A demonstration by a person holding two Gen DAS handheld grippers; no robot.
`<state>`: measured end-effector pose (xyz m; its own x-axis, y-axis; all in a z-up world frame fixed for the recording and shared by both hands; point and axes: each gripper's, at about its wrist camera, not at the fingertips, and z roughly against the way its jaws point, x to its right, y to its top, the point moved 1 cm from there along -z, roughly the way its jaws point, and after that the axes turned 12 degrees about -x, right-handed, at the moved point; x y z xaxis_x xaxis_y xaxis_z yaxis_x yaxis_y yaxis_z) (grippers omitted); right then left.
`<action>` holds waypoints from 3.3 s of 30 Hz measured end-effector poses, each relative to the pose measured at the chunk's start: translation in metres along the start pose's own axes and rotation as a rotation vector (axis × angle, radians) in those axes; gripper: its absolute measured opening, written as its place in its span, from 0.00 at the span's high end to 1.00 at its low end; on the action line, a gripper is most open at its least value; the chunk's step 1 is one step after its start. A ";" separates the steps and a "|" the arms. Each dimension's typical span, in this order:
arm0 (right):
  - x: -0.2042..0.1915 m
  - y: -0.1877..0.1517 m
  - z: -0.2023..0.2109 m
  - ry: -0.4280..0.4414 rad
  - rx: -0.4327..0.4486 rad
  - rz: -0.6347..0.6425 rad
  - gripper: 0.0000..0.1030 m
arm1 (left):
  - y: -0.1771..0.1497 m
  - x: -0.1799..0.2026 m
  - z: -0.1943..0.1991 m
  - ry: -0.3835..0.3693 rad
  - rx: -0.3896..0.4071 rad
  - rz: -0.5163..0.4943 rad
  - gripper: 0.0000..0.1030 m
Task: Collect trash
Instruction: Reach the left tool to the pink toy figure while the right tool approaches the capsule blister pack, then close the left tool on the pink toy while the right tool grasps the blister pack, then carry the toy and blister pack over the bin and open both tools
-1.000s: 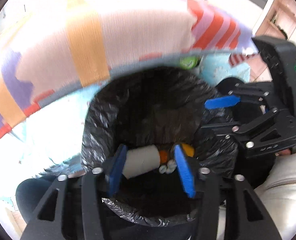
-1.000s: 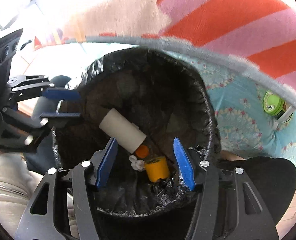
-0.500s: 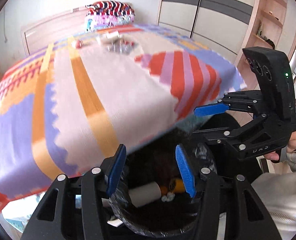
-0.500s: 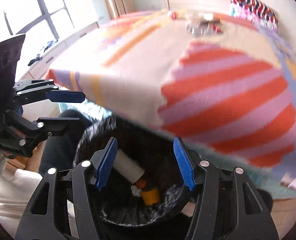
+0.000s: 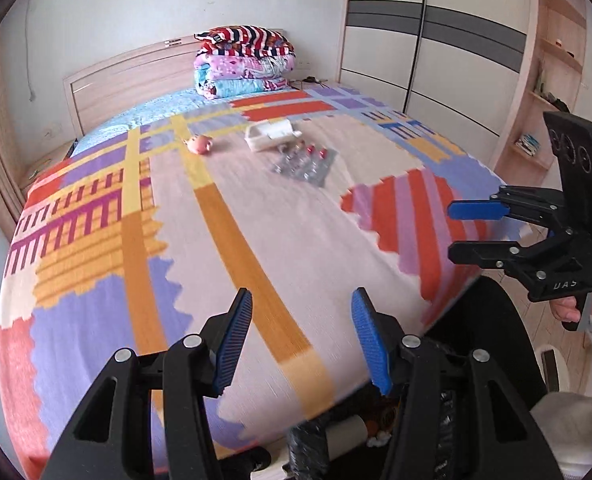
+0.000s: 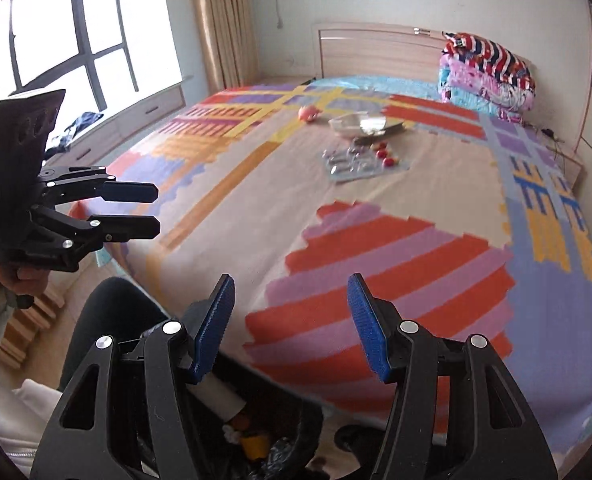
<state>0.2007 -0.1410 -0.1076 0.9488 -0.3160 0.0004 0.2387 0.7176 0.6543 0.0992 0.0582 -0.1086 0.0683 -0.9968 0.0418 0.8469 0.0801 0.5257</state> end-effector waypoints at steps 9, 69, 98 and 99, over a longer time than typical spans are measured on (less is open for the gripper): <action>0.025 0.045 -0.010 -0.033 0.038 0.005 0.44 | 0.057 -0.042 -0.010 0.015 0.037 0.066 0.52; 0.077 0.110 -0.086 -0.122 -0.078 -0.034 0.73 | 0.168 -0.128 -0.116 0.006 0.002 0.303 0.74; -0.028 0.007 0.017 -0.039 -0.004 0.045 0.73 | 0.020 0.019 0.027 -0.011 0.096 0.078 0.74; -0.033 0.001 0.018 -0.038 -0.009 0.052 0.73 | 0.012 0.023 0.028 -0.013 0.091 0.075 0.74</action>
<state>0.1661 -0.1413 -0.0937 0.9512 -0.3020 0.0631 0.1919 0.7392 0.6455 0.0961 0.0361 -0.0777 0.1224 -0.9880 0.0944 0.7885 0.1546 0.5952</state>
